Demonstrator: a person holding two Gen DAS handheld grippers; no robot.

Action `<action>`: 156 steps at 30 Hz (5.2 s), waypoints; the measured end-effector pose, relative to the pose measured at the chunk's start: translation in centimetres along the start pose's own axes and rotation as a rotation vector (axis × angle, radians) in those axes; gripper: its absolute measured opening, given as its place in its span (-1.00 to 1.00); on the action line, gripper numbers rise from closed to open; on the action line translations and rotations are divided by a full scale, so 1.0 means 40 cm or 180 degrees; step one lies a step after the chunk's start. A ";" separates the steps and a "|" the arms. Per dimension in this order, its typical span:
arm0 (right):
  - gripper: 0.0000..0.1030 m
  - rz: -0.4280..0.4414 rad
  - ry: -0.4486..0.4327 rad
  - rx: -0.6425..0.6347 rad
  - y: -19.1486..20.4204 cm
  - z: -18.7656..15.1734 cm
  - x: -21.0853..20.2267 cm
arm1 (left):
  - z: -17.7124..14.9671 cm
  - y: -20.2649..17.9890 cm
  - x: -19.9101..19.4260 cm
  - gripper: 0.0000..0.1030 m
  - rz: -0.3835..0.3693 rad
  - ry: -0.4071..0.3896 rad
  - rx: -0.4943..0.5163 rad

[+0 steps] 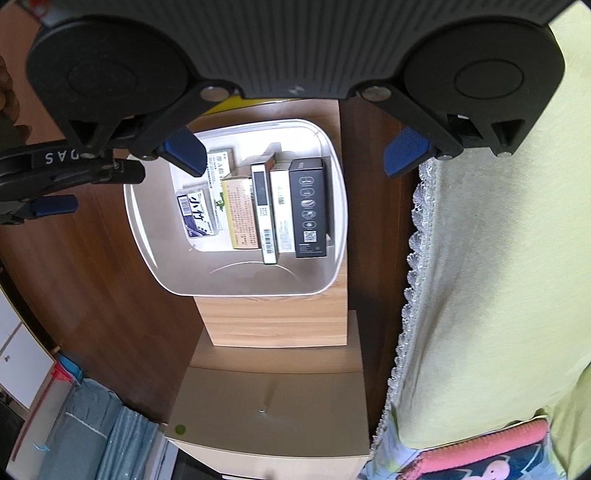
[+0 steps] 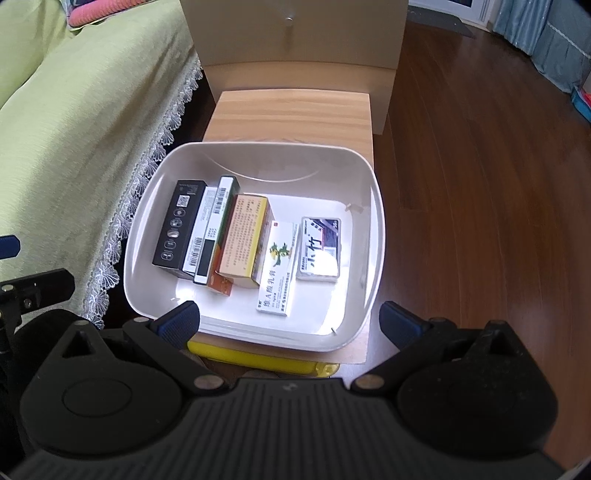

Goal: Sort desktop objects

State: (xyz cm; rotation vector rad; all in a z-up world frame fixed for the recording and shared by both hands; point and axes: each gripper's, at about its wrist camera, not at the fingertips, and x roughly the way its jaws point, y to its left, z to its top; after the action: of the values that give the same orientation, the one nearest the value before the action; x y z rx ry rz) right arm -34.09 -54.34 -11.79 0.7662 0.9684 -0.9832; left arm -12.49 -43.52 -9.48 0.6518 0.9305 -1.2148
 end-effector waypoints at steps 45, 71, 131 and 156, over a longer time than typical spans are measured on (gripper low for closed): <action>0.99 0.1334 -0.0762 -0.1278 0.560 0.069 -0.189 | -0.297 0.384 -0.372 1.00 0.1183 -0.0728 -0.1308; 0.99 0.2655 -0.0593 -0.2619 1.061 -0.156 -0.317 | -0.829 0.541 -0.708 1.00 0.2526 -0.0618 -0.2756; 0.23 0.3028 0.0498 -0.3480 1.492 -0.487 -0.202 | -1.373 0.791 -0.805 0.68 0.2539 -0.0503 -0.3642; -0.28 0.2996 0.0749 -0.3333 1.540 -0.518 -0.155 | -1.411 0.814 -0.797 0.42 0.2301 -0.0693 -0.3923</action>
State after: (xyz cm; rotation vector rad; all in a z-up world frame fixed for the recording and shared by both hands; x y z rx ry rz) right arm 14.93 -11.41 -7.85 0.3335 0.9905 0.4567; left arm 2.78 27.37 -11.25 -0.1657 0.9384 0.0463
